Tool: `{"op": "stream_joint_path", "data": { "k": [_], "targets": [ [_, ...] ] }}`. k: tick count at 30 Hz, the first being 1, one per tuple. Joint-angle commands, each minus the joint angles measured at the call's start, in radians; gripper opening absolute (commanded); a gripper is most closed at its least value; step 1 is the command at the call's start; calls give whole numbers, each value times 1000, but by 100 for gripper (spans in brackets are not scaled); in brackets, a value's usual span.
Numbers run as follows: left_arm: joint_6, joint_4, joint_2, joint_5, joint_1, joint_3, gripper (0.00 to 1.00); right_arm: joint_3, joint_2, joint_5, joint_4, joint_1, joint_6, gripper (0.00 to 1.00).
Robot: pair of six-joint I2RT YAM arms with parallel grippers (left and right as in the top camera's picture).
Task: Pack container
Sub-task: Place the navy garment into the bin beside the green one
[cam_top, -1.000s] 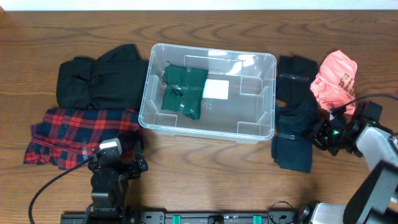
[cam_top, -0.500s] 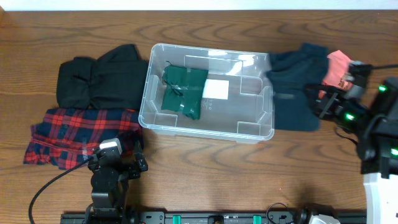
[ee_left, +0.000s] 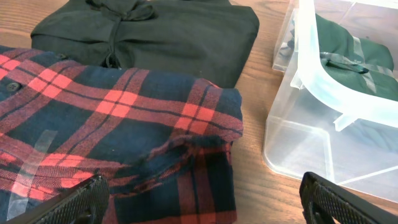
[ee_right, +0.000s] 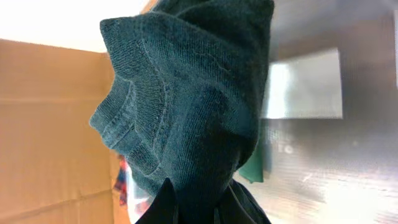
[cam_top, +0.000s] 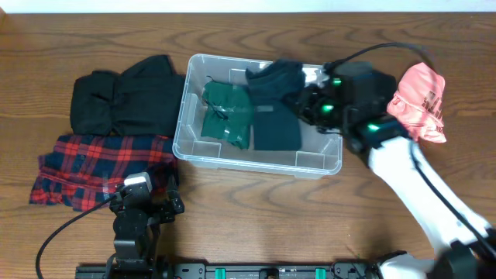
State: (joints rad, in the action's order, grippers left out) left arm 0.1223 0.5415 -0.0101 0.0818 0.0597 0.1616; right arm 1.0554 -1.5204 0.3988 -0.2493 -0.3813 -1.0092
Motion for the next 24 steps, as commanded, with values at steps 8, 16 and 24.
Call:
{"op": "stream_joint_path", "data": {
  "k": [8,16,24],
  "targets": [
    [-13,-2,7,4,-5,-15,98,-3,-181,-125,74,-58,-148,26],
    [-13,-2,7,4,-5,-15,98,19,-132,-68,82,68,257,52],
    [-13,-2,7,4,-5,-15,98,25,154,107,-100,312,468,58]
  ]
}}
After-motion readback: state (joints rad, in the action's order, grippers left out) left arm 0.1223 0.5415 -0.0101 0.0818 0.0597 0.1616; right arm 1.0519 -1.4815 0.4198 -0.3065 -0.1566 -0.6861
